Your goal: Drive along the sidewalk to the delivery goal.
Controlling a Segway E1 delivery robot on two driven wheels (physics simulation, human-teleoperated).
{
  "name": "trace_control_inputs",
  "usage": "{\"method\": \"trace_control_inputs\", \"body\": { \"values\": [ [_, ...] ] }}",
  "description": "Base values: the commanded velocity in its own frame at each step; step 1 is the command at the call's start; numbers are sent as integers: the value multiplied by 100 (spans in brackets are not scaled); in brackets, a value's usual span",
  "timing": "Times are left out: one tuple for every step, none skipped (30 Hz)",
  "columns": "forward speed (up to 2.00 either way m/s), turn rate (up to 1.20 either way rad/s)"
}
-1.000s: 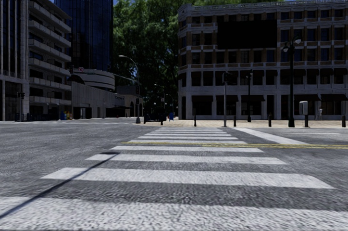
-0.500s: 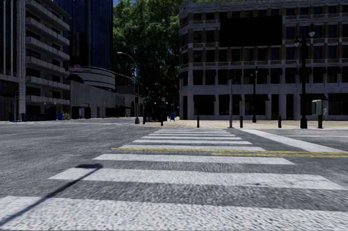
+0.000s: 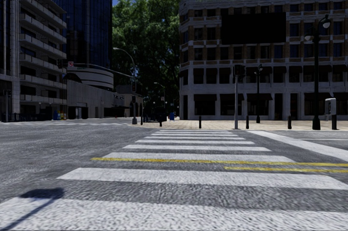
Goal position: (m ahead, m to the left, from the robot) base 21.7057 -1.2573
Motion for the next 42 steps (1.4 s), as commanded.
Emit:
{"method": "trace_control_inputs", "body": {
  "values": [
    [200, 0],
    [200, 0],
    [200, 0],
    [200, 0],
    [200, 0],
    [200, 0],
    [200, 0],
    [200, 0],
    [200, 0],
    [200, 0],
    [200, 0],
    [200, 0],
    [200, 0],
    [200, 0],
    [200, 0],
    [200, 0],
    [200, 0],
    [200, 0],
    [200, 0],
    [200, 0],
    [200, 0],
    [200, 0],
    [200, 0],
    [200, 0],
    [200, 0],
    [200, 0],
    [200, 0],
    [200, 0],
    [200, 0],
    [200, 0],
    [200, 0],
    [200, 0],
    [200, 0],
    [200, 0],
    [200, 0],
    [200, 0],
    [200, 0],
    [200, 0],
    [200, 0],
    [200, 0],
    [200, 0],
    [200, 0]
  ]
}}
